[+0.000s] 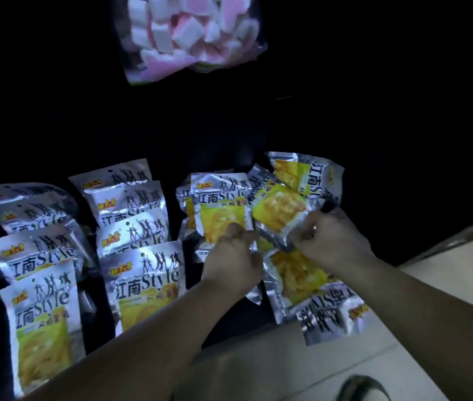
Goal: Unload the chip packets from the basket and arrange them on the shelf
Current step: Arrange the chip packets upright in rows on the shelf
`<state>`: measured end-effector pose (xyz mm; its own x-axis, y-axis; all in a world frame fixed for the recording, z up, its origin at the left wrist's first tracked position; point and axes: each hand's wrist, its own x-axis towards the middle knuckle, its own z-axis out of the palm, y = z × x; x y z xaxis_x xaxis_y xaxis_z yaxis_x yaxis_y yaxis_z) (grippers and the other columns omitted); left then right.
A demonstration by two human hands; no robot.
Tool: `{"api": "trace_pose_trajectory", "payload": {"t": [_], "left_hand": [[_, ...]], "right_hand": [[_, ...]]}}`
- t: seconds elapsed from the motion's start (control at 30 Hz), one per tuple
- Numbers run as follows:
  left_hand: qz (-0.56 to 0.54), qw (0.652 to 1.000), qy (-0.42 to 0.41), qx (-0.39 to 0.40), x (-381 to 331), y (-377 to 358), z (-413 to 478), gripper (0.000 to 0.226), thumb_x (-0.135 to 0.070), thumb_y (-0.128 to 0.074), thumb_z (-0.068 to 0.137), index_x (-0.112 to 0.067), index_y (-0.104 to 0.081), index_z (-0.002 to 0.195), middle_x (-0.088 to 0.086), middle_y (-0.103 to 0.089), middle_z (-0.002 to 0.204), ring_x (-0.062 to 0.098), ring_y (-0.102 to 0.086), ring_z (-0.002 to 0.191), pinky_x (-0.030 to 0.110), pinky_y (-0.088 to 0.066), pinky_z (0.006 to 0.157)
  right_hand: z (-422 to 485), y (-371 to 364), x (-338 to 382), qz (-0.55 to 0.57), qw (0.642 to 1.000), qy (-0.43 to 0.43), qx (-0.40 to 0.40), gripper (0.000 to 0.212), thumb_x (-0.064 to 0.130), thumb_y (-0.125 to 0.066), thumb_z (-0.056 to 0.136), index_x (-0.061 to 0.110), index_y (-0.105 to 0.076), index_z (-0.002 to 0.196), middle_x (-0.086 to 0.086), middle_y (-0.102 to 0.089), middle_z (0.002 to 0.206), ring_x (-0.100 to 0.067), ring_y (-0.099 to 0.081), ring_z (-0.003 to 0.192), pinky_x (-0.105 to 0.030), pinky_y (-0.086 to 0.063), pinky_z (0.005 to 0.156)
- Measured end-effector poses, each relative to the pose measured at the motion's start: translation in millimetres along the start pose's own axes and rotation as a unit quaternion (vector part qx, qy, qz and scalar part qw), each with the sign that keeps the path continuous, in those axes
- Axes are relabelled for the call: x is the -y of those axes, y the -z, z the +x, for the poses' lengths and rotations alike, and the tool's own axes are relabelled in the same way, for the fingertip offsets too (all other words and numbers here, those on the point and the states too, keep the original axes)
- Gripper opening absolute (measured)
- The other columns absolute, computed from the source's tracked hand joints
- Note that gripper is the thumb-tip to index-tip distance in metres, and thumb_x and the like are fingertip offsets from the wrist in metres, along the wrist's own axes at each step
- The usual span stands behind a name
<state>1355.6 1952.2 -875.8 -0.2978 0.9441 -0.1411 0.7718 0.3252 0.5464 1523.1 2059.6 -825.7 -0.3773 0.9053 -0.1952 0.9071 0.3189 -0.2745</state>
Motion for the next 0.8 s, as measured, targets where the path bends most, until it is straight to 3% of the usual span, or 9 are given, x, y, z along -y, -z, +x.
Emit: {"api": "trace_pose_trajectory", "payload": {"t": [0.03,0.1,0.2,0.33,0.47,0.6,0.67,0.73,0.8], "left_hand": [[-0.021,1.0,-0.009,0.02,-8.4,-7.2,-5.7,0.041,-0.032,-0.063,0.091,-0.026,-0.064,0.132,0.002,-0.052,0.131,0.026,-0.064,0.108,0.04,-0.057,0.086],[-0.009,0.998,-0.036,0.047,-17.7,-25.2,-15.9,0.045,-0.041,-0.06,0.09,-0.028,-0.063,0.133,0.002,-0.055,0.128,0.024,-0.062,0.111,0.038,-0.056,0.087],[0.04,0.995,-0.077,0.055,-24.4,-53.1,-27.0,0.064,-0.061,-0.056,0.079,-0.032,-0.058,0.136,0.002,-0.046,0.145,0.025,-0.046,0.135,0.038,-0.051,0.1],[0.073,0.994,-0.058,0.063,-38.8,-73.5,-29.3,0.087,-0.062,-0.071,0.076,-0.028,-0.039,0.148,0.003,-0.031,0.162,0.029,-0.031,0.146,0.039,-0.043,0.109],[0.074,0.996,-0.053,-0.004,-46.1,-77.0,-19.6,0.074,-0.068,-0.066,0.08,-0.025,-0.046,0.137,0.002,-0.056,0.137,0.029,-0.047,0.13,0.04,-0.051,0.093],[0.05,0.996,-0.07,-0.013,-39.5,-76.1,-13.2,0.053,-0.07,-0.057,0.087,-0.029,-0.056,0.121,-0.001,-0.065,0.115,0.028,-0.059,0.109,0.039,-0.057,0.078],[0.007,0.996,-0.085,-0.024,-36.8,-74.0,-15.9,0.041,-0.064,-0.058,0.091,-0.028,-0.057,0.11,0.0,-0.069,0.105,0.027,-0.065,0.097,0.04,-0.058,0.072],[-0.02,0.995,-0.09,-0.031,-37.8,-72.5,-19.9,0.027,-0.051,-0.06,0.096,-0.026,-0.06,0.108,-0.001,-0.073,0.1,0.026,-0.068,0.089,0.034,-0.055,0.068],[-0.062,0.995,-0.078,-0.028,-39.6,-70.1,-23.1,0.014,-0.037,-0.06,0.099,-0.025,-0.062,0.104,-0.001,-0.074,0.093,0.026,-0.067,0.082,0.029,-0.048,0.062]], "right_hand": [[-5.7,1.6,-6.8,-0.014,0.999,-0.009,0.036,0.035,0.053,-0.058,0.094,0.024,-0.057,0.076,0.0,-0.059,0.07,-0.021,-0.062,0.069,-0.035,-0.056,0.064],[-16.8,0.9,-20.2,-0.034,0.994,-0.047,0.097,0.042,0.054,-0.055,0.092,0.019,-0.056,0.069,-0.003,-0.057,0.065,-0.021,-0.062,0.065,-0.03,-0.052,0.06],[-36.5,-6.6,-44.2,0.006,0.984,-0.112,0.138,0.042,0.053,-0.049,0.094,0.014,-0.064,0.09,-0.009,-0.066,0.085,-0.025,-0.068,0.078,-0.035,-0.059,0.071],[-54.4,-10.5,-67.9,0.052,0.977,-0.153,0.139,0.03,0.044,-0.056,0.096,0.015,-0.065,0.097,-0.008,-0.07,0.084,-0.022,-0.066,0.071,-0.032,-0.054,0.061],[-59.5,-11.8,-83.2,0.121,0.976,-0.172,0.059,0.024,0.042,-0.055,0.092,0.02,-0.061,0.085,-0.004,-0.069,0.078,-0.02,-0.066,0.07,-0.026,-0.047,0.056],[-79.3,-37.8,-97.1,0.112,0.97,-0.203,0.067,0.028,0.045,-0.062,0.078,0.021,-0.059,0.092,-0.007,-0.065,0.092,-0.027,-0.063,0.088,-0.031,-0.051,0.072],[-88.3,-52.8,-100.3,0.196,0.95,-0.235,0.057,0.03,0.043,-0.068,0.08,0.019,-0.058,0.094,-0.011,-0.064,0.099,-0.027,-0.061,0.093,-0.032,-0.052,0.075],[-93.5,-57.5,-97.2,0.332,0.906,-0.258,0.034,0.022,0.03,-0.074,0.085,0.016,-0.058,0.092,-0.009,-0.067,0.089,-0.019,-0.06,0.073,-0.026,-0.047,0.059],[-93.8,-56.4,-93.2,0.4,0.88,-0.256,-0.004,0.015,0.012,-0.072,0.086,0.015,-0.058,0.09,-0.006,-0.065,0.079,-0.016,-0.054,0.058,-0.022,-0.04,0.046]]}}
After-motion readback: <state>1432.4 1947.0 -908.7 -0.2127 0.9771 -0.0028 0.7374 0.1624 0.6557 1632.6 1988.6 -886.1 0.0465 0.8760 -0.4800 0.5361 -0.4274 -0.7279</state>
